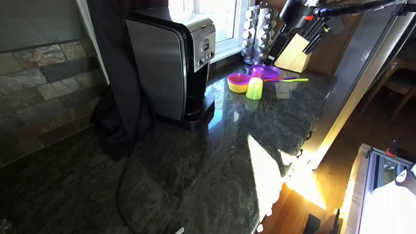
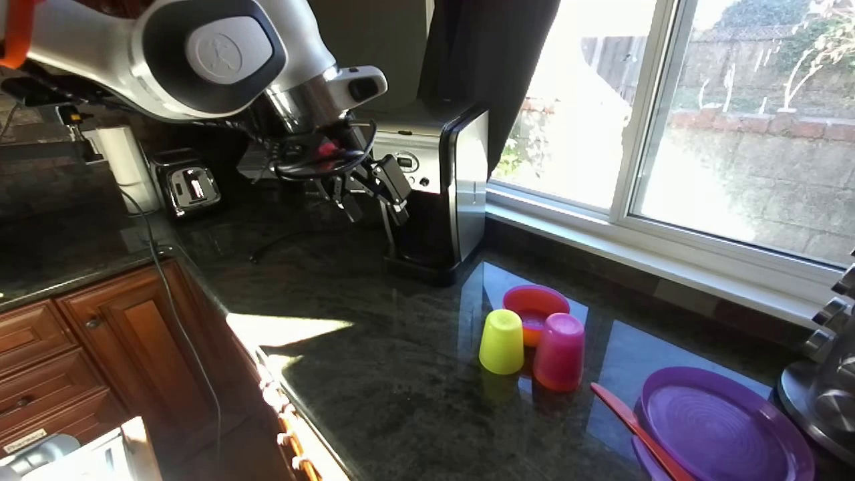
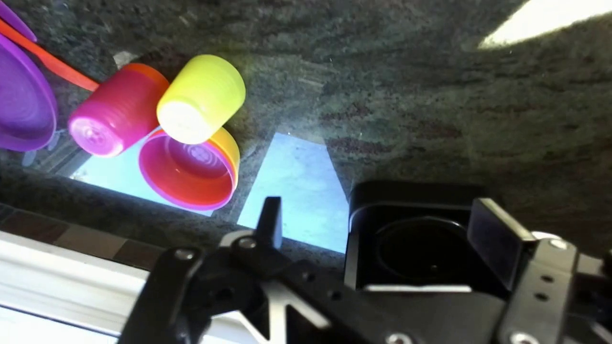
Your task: Press the second button from the left on the coffee making machine
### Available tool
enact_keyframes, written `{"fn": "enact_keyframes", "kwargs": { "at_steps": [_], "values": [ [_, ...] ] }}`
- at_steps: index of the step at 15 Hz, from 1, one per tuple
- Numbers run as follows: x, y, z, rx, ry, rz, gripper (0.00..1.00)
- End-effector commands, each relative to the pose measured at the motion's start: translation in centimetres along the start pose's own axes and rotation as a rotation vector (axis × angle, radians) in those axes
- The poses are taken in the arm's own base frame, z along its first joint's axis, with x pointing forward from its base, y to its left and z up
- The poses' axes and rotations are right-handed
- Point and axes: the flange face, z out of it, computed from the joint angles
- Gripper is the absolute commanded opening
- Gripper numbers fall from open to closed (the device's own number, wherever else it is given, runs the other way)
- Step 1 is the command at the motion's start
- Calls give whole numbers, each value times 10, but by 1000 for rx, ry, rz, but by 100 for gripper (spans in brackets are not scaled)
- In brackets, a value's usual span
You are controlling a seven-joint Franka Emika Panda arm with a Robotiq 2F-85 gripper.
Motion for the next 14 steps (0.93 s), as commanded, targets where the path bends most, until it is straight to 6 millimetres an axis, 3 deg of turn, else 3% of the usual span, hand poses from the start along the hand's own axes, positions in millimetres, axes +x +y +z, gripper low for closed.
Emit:
{"fn": "enact_keyframes", "kwargs": {
  "at_steps": [1, 5, 12, 13, 14],
  "values": [
    [13, -19, 28, -14, 31, -9, 100],
    [26, -32, 46, -11, 105, -41, 100],
    [42, -43, 57, 5, 262, -21, 100],
    [43, -45, 57, 7, 277, -18, 75],
    [44, -47, 57, 5, 290, -22, 75]
  ]
}}
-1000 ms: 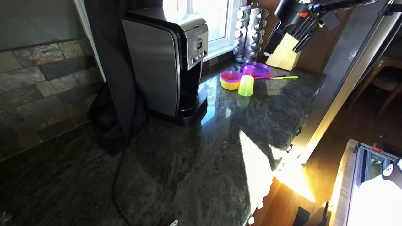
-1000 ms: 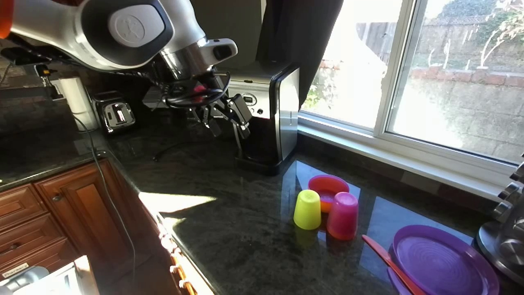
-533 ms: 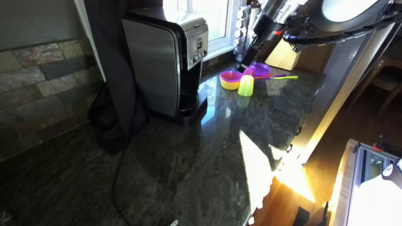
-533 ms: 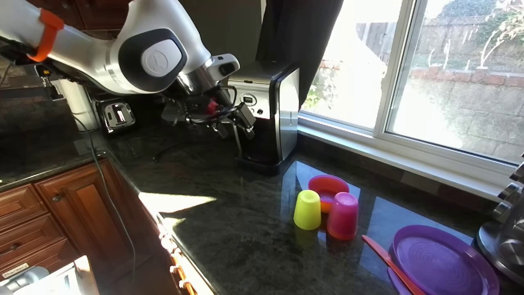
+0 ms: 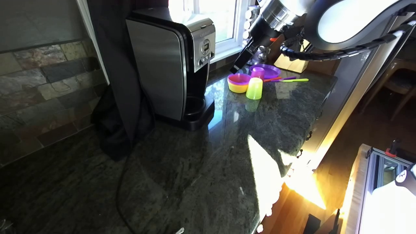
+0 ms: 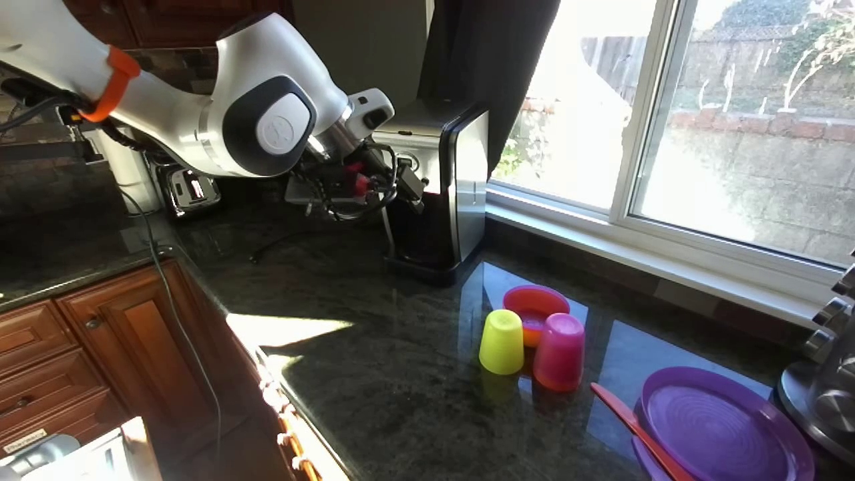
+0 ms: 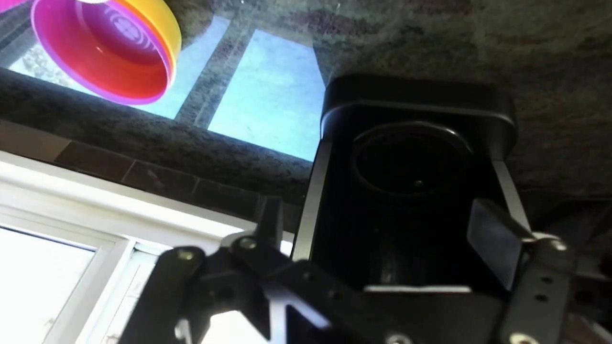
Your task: Press the second button from the left on the coffee making machine
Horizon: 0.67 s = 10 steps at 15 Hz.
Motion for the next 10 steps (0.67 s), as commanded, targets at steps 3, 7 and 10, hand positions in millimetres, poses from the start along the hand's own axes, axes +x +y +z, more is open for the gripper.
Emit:
{"fn": "enact_keyframes", "kwargs": {
  "at_steps": [3, 7, 10],
  "values": [
    [1, -17, 3, -7, 69, 7, 50],
    [6, -29, 1, -1, 152, 48, 19],
    [8, -33, 1, 1, 197, 65, 1]
  ]
}}
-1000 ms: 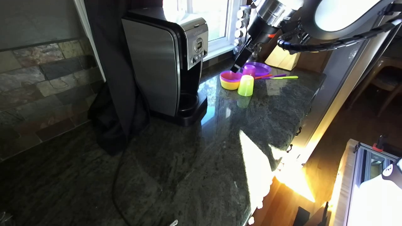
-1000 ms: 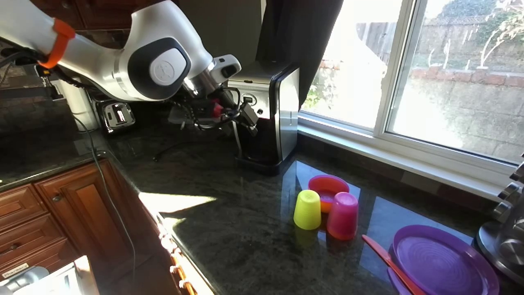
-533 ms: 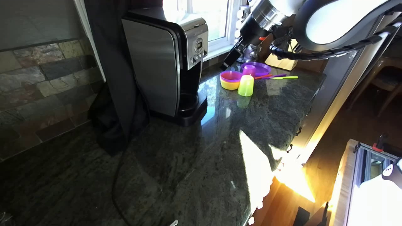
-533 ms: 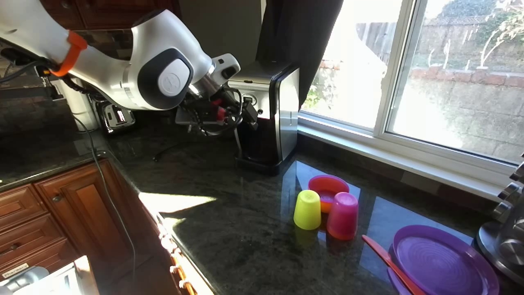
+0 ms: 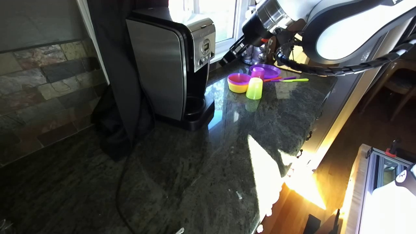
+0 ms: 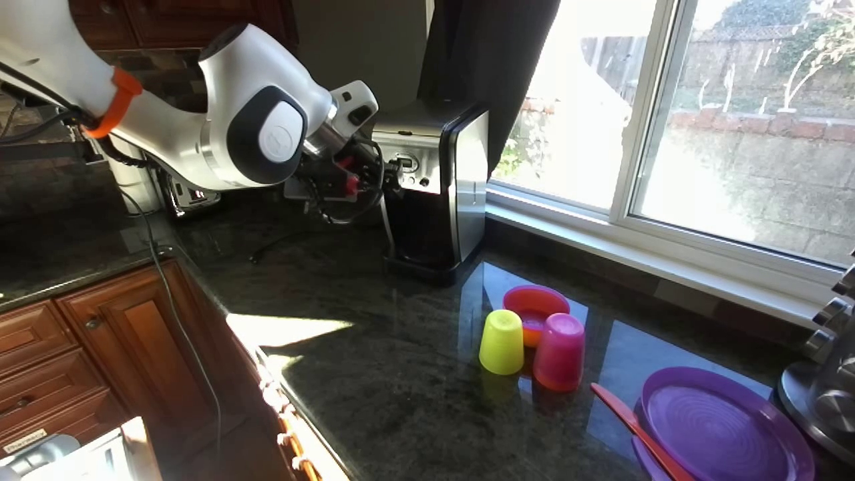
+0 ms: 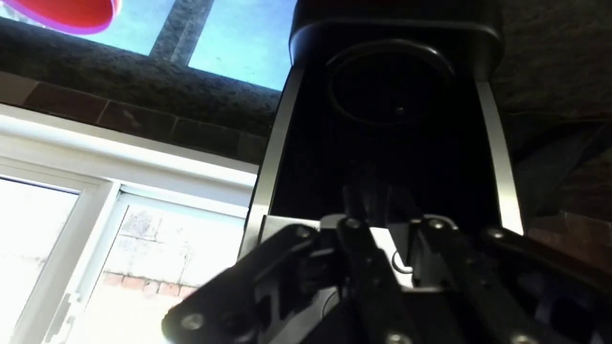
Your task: Press the second button from the left on the coffee making machine
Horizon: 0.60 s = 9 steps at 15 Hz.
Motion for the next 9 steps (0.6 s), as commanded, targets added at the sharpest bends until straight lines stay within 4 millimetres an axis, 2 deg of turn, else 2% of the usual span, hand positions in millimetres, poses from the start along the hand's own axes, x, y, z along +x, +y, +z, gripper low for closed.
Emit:
{"fn": "enact_keyframes", "kwargs": {
  "at_steps": [1, 3, 4, 9],
  "values": [
    [-6, -5, 2, 0, 41, 25, 0],
    [-6, -11, 4, 20, 50, 28, 0],
    [0, -4, 1, 4, 38, 13, 1],
    [-2, -8, 3, 11, 39, 10, 1]
  ]
}}
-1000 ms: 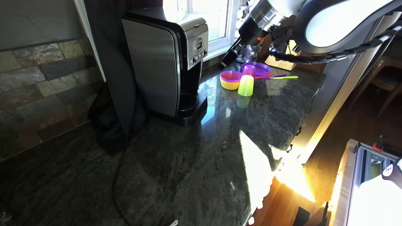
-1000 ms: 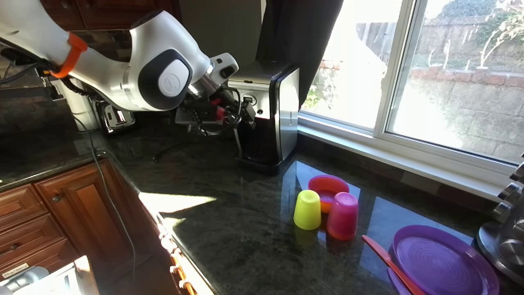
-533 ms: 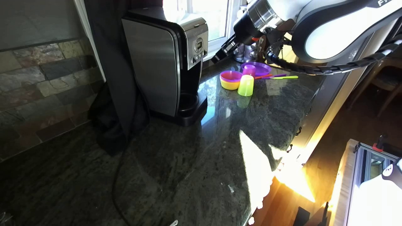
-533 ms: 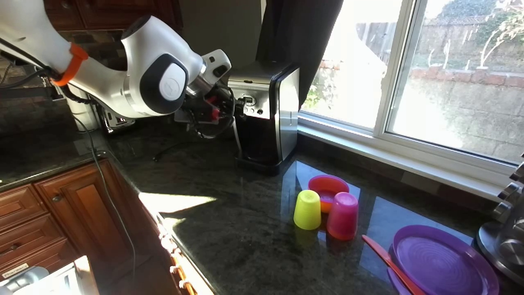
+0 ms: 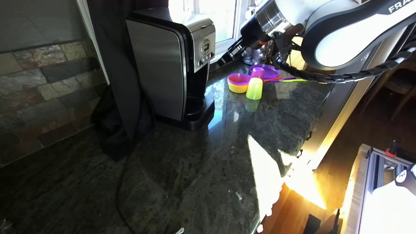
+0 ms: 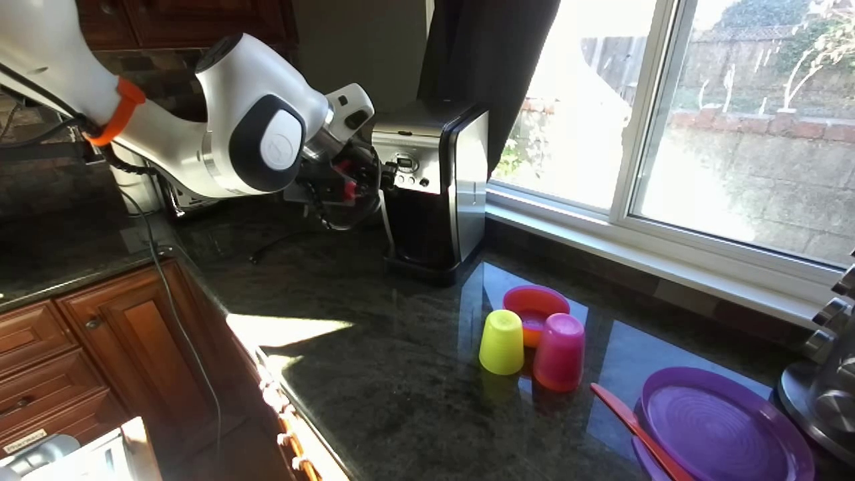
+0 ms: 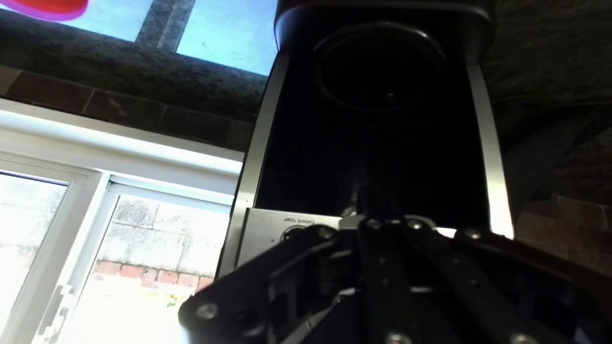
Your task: Press the second button from the left on the coffee making machine
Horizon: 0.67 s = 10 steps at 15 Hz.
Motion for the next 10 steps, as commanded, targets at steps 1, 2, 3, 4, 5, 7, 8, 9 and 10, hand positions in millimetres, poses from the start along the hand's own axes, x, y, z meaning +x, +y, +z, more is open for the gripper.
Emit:
{"fn": "enact_keyframes", "kwargs": {
  "at_steps": [1, 2, 3, 4, 5, 7, 8, 9, 10],
  "values": [
    [0, 0, 0, 0, 0, 0, 1],
    [0, 0, 0, 0, 0, 0, 1],
    [0, 0, 0, 0, 0, 0, 0],
    [0, 1, 0, -5, -4, 2, 0],
    [0, 3, -1, -10, 0, 3, 0],
    [-1, 6, -1, -14, 7, 0, 0],
    [-2, 6, -1, -12, 6, 3, 0],
    [-3, 6, 0, -8, 10, -1, 0],
    [-3, 4, 1, -2, 16, -6, 0]
  ]
}}
